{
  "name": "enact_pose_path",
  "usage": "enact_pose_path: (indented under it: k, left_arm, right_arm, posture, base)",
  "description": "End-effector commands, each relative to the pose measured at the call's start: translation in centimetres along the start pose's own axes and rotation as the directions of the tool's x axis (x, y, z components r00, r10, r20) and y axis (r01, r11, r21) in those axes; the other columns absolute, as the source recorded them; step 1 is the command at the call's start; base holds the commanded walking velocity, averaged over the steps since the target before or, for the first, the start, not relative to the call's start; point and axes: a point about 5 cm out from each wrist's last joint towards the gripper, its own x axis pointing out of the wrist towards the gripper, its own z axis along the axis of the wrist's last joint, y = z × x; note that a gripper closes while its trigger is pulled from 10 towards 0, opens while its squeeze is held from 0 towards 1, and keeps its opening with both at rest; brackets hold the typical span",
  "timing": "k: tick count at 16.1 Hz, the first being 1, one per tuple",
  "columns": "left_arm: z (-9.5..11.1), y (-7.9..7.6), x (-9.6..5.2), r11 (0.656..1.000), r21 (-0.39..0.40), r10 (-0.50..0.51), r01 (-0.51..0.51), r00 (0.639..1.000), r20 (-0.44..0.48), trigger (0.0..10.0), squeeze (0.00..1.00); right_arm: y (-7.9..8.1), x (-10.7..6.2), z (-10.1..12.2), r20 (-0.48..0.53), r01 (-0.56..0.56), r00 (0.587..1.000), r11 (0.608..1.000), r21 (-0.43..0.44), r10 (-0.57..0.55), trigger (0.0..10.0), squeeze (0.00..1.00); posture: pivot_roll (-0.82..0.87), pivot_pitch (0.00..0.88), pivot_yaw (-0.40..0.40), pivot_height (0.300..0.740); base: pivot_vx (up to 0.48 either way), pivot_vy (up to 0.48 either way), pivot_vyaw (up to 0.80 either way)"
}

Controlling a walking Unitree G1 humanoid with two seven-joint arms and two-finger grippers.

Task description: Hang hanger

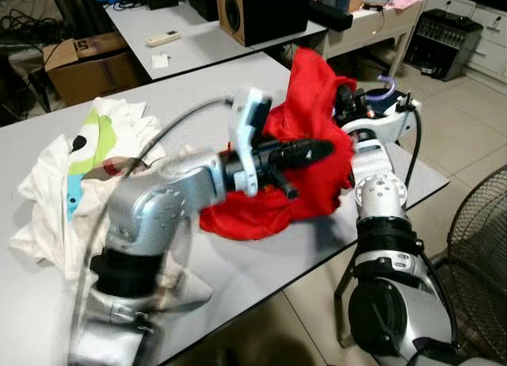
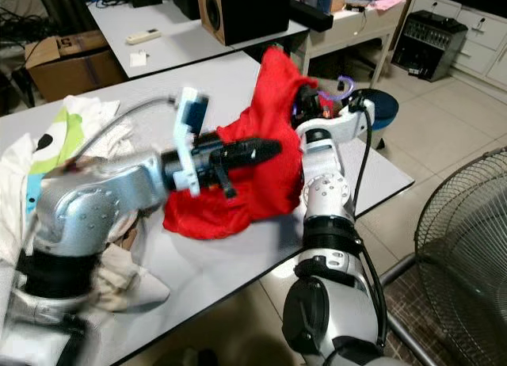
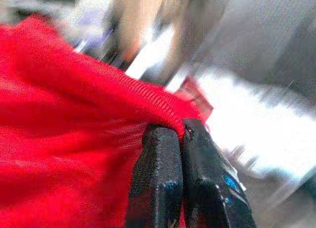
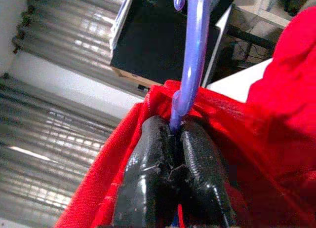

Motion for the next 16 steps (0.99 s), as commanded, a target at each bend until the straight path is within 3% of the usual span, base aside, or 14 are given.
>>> enact_pose_path:
  k: [1,3,4,5,6,7,10,14,15,16]
  left_arm:
    - [-0.9,-0.2,0.1,0.995,0.095,0.025,-0.018,0.997,-0.076,0.0,0.00]
    - [-0.5,-1.3,0.2,0.999,0.009,-0.042,0.043,0.999,-0.026,0.0,0.00]
    - [-0.5,-1.9,0.5,0.998,-0.010,-0.059,0.058,0.998,-0.026,10.0,0.00]
    - [-0.8,-1.8,0.5,0.999,0.000,-0.051,0.051,0.998,-0.041,10.0,0.00]
    - [-0.7,-1.7,0.4,0.998,-0.031,-0.063,0.062,0.998,-0.016,10.0,0.85]
    - [-0.6,-1.7,0.4,0.996,-0.040,-0.075,0.075,0.997,-0.001,10.0,1.00]
    - [-0.1,-2.2,0.0,0.992,-0.052,-0.118,0.119,0.993,0.012,10.0,1.00]
    - [0.4,-1.4,-1.1,0.993,0.058,-0.101,0.102,0.995,-0.020,10.0,1.00]
    - [0.5,-0.9,-1.5,0.993,0.082,-0.088,0.089,0.996,-0.019,10.0,0.00]
    - [0.7,-0.9,-1.8,0.990,0.088,-0.110,0.111,0.994,-0.016,10.0,0.00]
  right_arm:
    - [1.7,0.4,-0.6,-0.003,-0.036,0.999,0.998,0.060,0.036,10.0,0.00]
    - [1.8,0.4,-0.7,-0.008,-0.043,0.999,0.996,0.083,0.044,10.0,0.00]
    - [1.8,0.5,-0.5,-0.011,-0.041,0.999,0.995,0.093,0.043,10.0,0.00]
    - [1.8,0.5,-0.5,-0.011,-0.044,0.999,0.995,0.089,0.046,10.0,0.00]
    - [1.9,0.6,-0.3,-0.010,-0.050,0.999,0.995,0.091,0.051,10.0,0.00]
    - [1.9,0.6,-0.3,-0.011,-0.053,0.998,0.994,0.091,0.054,10.0,0.00]
    - [2.1,0.8,-0.4,-0.051,-0.076,0.996,0.997,0.014,0.076,10.0,0.00]
    - [2.2,0.7,-0.4,-0.084,-0.109,0.991,0.993,-0.052,0.104,10.0,0.00]
    - [2.4,0.7,-0.3,-0.098,-0.124,0.988,0.990,-0.069,0.117,10.0,0.00]
    - [2.5,0.7,-0.2,-0.106,-0.141,0.985,0.987,-0.072,0.133,10.0,0.00]
  posture:
    - [0.00,0.000,0.065,0.740]
    - [0.00,0.000,0.061,0.740]
    - [0.00,0.000,0.060,0.740]
    - [0.00,0.000,0.060,0.740]
    - [0.01,0.000,0.056,0.740]
    - [0.01,0.000,0.056,0.740]
    - [0.02,0.000,0.053,0.740]
    - [0.02,0.000,0.052,0.740]
    - [0.02,0.000,0.052,0.740]
    - [0.03,0.000,0.053,0.740]
  base:
    - [0.000,0.000,0.00]
    - [0.000,0.000,0.00]
    - [0.000,0.000,0.00]
    - [0.000,0.000,0.00]
    - [0.000,0.000,0.00]
    - [0.000,0.000,0.00]
    - [0.000,0.000,0.00]
    - [0.000,0.000,0.00]
    - [0.000,0.000,0.00]
    - [0.000,0.000,0.00]
